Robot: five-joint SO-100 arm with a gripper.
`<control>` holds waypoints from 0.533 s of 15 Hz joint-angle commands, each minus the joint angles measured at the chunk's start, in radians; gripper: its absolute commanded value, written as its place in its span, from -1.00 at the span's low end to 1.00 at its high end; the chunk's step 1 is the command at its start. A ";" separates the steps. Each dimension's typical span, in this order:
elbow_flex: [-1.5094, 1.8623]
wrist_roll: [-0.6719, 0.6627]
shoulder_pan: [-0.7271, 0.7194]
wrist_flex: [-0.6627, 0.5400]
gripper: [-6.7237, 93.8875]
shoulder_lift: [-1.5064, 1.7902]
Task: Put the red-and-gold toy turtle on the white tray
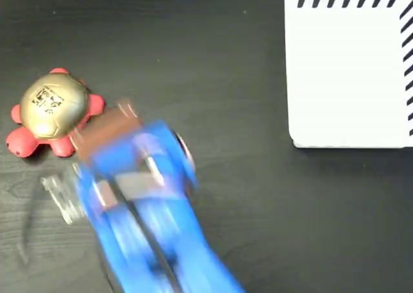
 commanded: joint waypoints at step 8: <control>-0.767 -0.282 -0.066 0.410 0.08 -0.545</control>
